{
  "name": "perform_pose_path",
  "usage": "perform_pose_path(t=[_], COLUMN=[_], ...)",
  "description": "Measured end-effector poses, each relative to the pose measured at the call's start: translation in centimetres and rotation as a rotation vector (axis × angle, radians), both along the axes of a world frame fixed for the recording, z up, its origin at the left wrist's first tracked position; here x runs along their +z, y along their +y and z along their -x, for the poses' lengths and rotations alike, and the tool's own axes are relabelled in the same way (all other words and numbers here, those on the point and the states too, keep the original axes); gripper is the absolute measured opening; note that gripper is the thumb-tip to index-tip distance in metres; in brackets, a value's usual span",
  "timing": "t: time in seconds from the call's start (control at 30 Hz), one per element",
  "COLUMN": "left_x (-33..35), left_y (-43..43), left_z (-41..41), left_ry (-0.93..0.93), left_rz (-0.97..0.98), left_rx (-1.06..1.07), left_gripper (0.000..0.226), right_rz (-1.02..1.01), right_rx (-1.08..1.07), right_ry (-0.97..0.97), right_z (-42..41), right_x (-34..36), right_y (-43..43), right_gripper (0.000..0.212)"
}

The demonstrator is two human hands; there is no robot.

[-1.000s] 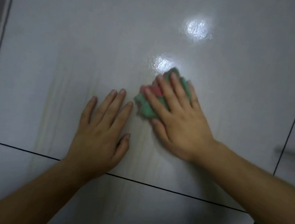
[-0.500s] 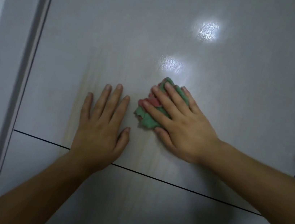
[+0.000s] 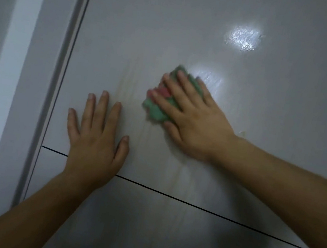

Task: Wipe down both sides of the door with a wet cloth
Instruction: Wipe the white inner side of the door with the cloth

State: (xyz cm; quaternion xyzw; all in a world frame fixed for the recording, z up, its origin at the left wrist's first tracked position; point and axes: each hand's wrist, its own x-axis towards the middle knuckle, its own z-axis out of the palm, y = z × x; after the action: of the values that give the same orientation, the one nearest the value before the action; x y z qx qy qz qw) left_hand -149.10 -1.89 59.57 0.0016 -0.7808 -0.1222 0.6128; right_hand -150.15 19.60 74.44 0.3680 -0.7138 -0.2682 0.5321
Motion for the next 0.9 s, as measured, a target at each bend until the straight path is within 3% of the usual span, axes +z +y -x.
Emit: perform_pose_path(t=[0.13, 0.3, 0.37, 0.57, 0.77, 0.9], left_x=[-0.5, -1.4, -2.0, -3.5, -6.1, -6.1], left_y=[-0.7, -1.8, -2.3, -3.1, -3.7, -4.0], left_z=[-0.4, -0.6, -0.6, -0.1, -0.2, -0.5], left_ry=[-0.016, -0.005, -0.014, 0.002, -0.036, -0.048], left_rz=[-0.042, -0.004, 0.016, 0.015, 0.014, 0.015], left_rx=[-0.020, -0.043, -0.034, -0.025, -0.012, -0.012], left_gripper=[0.073, 0.071, 0.071, 0.070, 0.070, 0.068], right_rz=[0.225, -0.079, -0.112, 0.151, -0.168, 0.077], right_rx=[-0.026, -0.013, -0.015, -0.003, -0.004, -0.011], right_ry=[-0.004, -0.008, -0.011, -0.039, -0.026, -0.037], right_z=[0.2, 0.2, 0.1, 0.3, 0.2, 0.2], right_x=[3.2, -1.1, -0.2, 3.9, -1.2, 5.6], right_y=[-4.0, -4.5, -4.8, -11.1, -10.6, -14.1], right_gripper=[0.065, 0.064, 0.063, 0.065, 0.064, 0.064])
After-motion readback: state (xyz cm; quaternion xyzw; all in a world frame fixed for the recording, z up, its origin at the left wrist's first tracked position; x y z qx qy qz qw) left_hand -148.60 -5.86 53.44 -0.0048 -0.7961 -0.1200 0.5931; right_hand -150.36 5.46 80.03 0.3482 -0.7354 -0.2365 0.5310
